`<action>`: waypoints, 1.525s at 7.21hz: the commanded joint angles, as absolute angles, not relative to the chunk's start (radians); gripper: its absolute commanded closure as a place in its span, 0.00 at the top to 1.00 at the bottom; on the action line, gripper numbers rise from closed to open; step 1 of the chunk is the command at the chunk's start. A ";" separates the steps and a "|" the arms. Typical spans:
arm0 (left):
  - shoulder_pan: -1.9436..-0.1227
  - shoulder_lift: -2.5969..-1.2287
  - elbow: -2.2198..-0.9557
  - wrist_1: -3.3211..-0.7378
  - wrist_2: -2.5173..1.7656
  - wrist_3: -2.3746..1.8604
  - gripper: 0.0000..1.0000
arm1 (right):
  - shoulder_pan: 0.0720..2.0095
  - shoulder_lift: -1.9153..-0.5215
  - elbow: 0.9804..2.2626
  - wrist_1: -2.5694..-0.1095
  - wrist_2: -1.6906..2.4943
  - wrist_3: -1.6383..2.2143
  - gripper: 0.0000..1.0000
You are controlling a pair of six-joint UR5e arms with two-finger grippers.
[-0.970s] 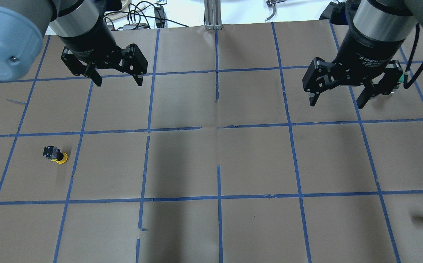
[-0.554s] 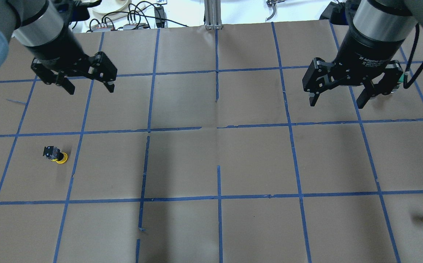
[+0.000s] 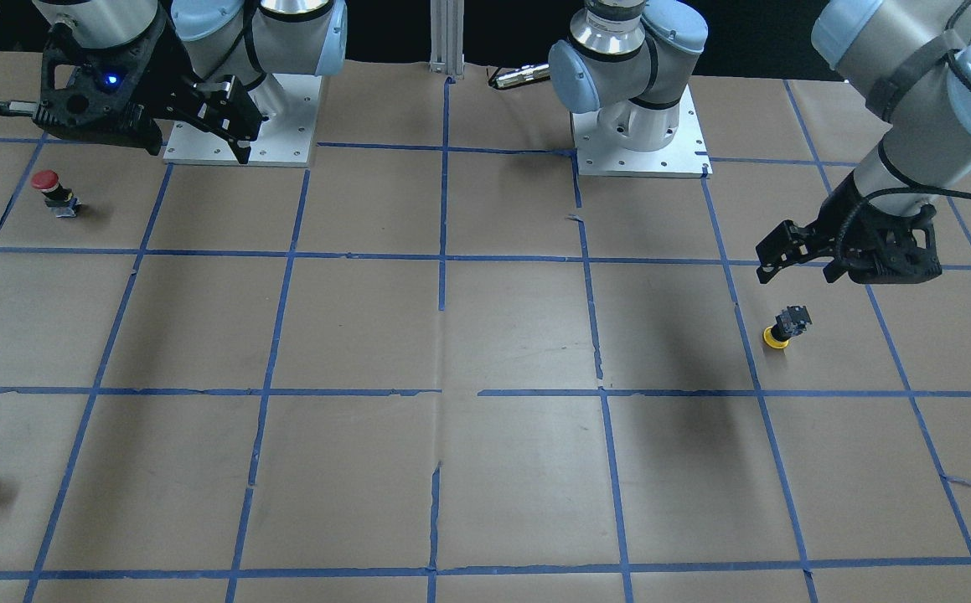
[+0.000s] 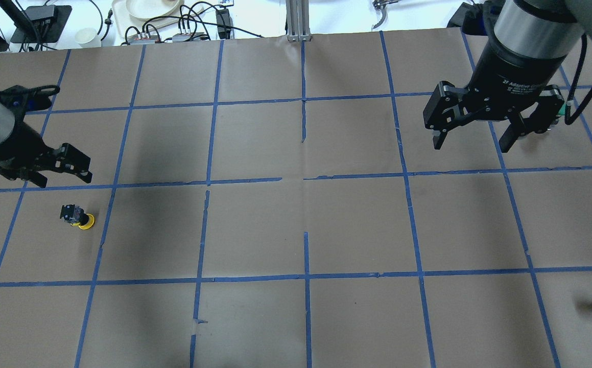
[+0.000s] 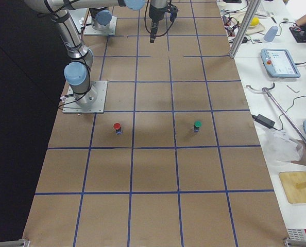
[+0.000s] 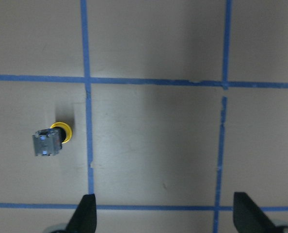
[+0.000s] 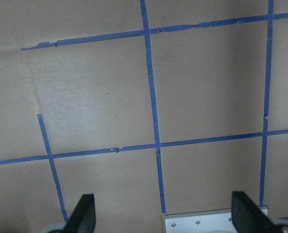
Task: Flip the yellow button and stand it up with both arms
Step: 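Close the left gripper on the metal base of the yellow button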
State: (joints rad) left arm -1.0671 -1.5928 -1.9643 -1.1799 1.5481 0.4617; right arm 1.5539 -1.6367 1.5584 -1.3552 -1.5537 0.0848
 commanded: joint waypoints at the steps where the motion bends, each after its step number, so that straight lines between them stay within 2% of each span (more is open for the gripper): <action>1: -0.982 -1.711 -2.080 -0.938 1.551 0.560 0.99 | 1.554 -1.637 1.559 -1.355 -1.552 0.086 1.00; 3: -0.979 -1.775 -2.076 -0.927 1.552 0.560 0.99 | 1.554 -1.637 1.559 -1.355 -1.552 0.086 1.00; 4: -0.980 -1.775 -2.080 -0.928 1.554 0.560 0.91 | 1.554 -1.637 1.559 -1.356 -1.554 0.086 1.00; 5: -0.980 -1.776 -2.074 -0.930 1.562 0.564 0.55 | 1.554 -1.637 1.557 -1.356 -1.552 0.086 1.00; 6: -0.980 -1.775 -2.071 -0.928 1.563 0.561 0.29 | 1.554 -1.637 1.559 -1.356 -1.554 0.086 1.00; 7: -0.979 -1.773 -2.069 -0.927 1.562 0.563 0.18 | 1.554 -1.637 1.559 -1.355 -1.552 0.086 1.00; 9: -0.989 -1.767 -2.037 -1.001 1.534 0.571 0.15 | 1.555 -1.638 1.559 -1.355 -1.552 0.090 1.00; 11: -1.011 -1.744 -1.947 -1.246 1.258 0.571 0.15 | 1.551 -1.632 1.557 -1.359 -1.537 0.092 1.00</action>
State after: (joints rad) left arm -0.9985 -1.7557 -1.9983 -1.1056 1.4130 0.5697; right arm 1.5531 -1.6369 1.5575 -1.3549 -1.5483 0.0916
